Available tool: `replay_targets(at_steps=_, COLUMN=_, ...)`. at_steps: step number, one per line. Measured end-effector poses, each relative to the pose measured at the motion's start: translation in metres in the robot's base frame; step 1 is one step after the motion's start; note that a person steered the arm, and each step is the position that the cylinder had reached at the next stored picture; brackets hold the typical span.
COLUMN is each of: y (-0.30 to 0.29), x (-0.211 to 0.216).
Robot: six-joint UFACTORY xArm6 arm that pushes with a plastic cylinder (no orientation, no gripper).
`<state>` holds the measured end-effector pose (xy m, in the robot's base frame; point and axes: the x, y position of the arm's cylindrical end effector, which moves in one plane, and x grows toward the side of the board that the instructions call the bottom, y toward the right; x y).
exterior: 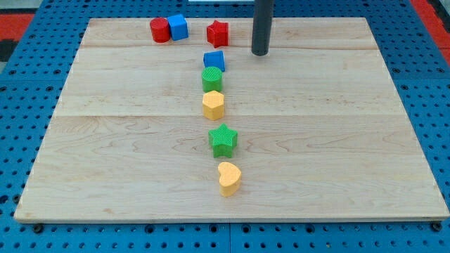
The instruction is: Push the red star into blue triangle
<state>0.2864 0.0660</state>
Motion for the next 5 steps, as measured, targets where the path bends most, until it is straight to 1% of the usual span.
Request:
replay_targets(at_steps=1, y=-0.018, x=-0.025)
replay_targets(at_steps=2, y=-0.047, x=-0.076)
replay_targets(at_steps=3, y=-0.076, x=-0.093)
replay_targets(at_steps=5, y=-0.075, x=-0.070)
